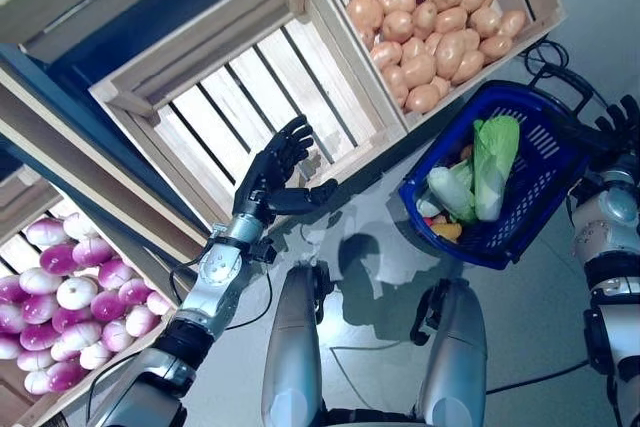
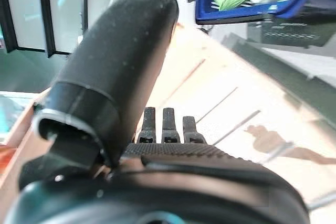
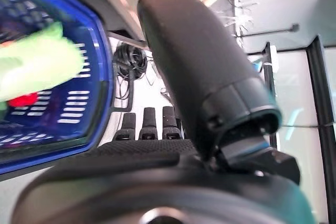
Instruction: Put vegetables into the basket
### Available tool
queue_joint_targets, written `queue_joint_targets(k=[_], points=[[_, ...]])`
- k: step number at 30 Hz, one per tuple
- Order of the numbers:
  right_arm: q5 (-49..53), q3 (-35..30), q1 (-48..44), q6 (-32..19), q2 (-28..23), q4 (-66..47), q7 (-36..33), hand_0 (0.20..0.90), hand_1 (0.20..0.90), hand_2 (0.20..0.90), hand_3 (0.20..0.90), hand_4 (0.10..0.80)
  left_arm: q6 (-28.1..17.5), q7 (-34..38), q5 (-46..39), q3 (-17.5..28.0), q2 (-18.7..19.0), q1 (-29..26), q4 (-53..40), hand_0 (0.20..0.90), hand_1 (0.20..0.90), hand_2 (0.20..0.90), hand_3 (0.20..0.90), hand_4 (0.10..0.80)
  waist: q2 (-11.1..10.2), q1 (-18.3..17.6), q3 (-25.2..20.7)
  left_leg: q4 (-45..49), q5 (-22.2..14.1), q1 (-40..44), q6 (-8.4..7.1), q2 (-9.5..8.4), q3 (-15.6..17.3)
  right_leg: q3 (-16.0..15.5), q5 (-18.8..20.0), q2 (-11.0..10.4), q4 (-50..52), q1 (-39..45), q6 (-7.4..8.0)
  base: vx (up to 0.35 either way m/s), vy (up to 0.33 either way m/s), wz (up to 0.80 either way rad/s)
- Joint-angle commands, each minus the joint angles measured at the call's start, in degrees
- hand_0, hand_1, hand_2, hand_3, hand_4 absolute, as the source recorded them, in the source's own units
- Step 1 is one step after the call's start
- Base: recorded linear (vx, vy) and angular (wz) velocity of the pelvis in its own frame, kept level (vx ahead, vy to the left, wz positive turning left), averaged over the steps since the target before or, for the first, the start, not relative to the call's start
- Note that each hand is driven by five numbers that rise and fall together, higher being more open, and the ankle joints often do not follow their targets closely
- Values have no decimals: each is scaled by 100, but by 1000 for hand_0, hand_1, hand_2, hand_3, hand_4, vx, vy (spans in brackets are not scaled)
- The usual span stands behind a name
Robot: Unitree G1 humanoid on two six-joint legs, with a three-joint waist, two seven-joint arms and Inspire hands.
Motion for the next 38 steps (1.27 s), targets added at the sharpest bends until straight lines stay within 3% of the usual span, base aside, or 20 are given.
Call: queue_joint_targets(k=[1,5,10,15,20,26,30,38], points=[[87,-141,-64,-473,-251,-146,370,900,900,900,900,800,-628,-143,-106,159,253,-293,-429,900,900,900,900,800,-205,164,-879,-1070,1,899,-36,193,-51,123,844,-70,-1014,578,-140,59,2,-3],[242,-205,248,-493,48,-448,751,900,900,900,900,800,-443,-225,91,250,168,-254,-307,900,900,900,900,800,-332,163,-1157,-1993,426,1551,-36,176,47,-94,1197,71,-1962,1299,-129,114,-17,-13],[200,-151,1154,-435,872,-1301,1111,900,900,900,900,800,-91,-237,640,442,-140,145,-175,900,900,900,900,800,-491,79,-1767,-3706,1151,2796,-70,80,344,-314,1804,509,-3942,2609,-34,217,-19,-12],[169,-110,2123,-374,1395,-2146,1319,900,900,900,900,800,51,-295,1055,605,-372,627,-181,900,900,900,900,800,-488,8,-2108,-4740,1518,3525,-100,-13,518,-343,2122,725,-5075,3385,32,177,13,-16],[279,107,3444,-670,2220,-3128,1659,900,900,900,900,800,115,-459,1182,735,-608,1342,-94,900,900,900,900,800,-449,-127,-2350,-5695,1849,4105,-79,-82,669,-295,2433,842,-5817,3860,117,74,26,-14],[-3,527,4369,-803,2980,-3747,1836,900,900,900,900,800,138,-484,1190,762,-985,2039,299,900,900,900,900,800,-438,-290,-2468,-6237,1989,4437,-61,-170,783,-220,2720,924,-6380,4128,186,35,10,-9],[-377,1072,4737,-801,3323,-3828,1187,900,900,900,900,800,201,-217,1409,546,-1357,2310,808,900,900,900,900,800,-442,-341,-2488,-6239,1951,4383,-48,-256,724,-200,2797,973,-6531,4178,189,-3,2,-1],[-1168,1955,4779,-781,3316,-3588,503,900,900,900,900,800,234,459,1193,235,-1597,2244,1121,900,900,900,900,800,-414,-323,-2391,-6239,1898,4441,11,-309,698,-233,2725,953,-6489,4232,163,-12,12,6]])
